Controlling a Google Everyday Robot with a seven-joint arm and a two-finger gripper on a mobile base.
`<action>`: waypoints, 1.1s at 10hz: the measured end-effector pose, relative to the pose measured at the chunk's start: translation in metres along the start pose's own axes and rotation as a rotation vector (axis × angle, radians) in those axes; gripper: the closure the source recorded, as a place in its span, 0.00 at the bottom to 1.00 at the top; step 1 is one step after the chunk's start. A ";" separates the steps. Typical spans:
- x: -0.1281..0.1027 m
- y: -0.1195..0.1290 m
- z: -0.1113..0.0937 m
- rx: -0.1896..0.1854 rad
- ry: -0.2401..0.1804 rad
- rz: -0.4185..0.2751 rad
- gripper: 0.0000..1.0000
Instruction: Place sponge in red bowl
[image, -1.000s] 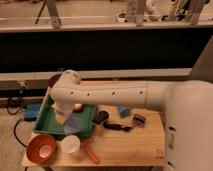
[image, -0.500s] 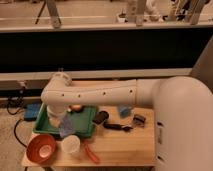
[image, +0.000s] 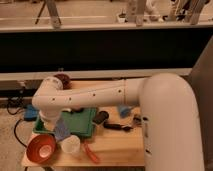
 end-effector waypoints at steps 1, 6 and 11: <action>0.003 -0.003 0.002 0.003 -0.003 -0.009 0.91; 0.011 -0.021 0.010 0.014 -0.028 -0.055 0.91; 0.020 -0.045 0.014 0.027 -0.034 -0.090 0.91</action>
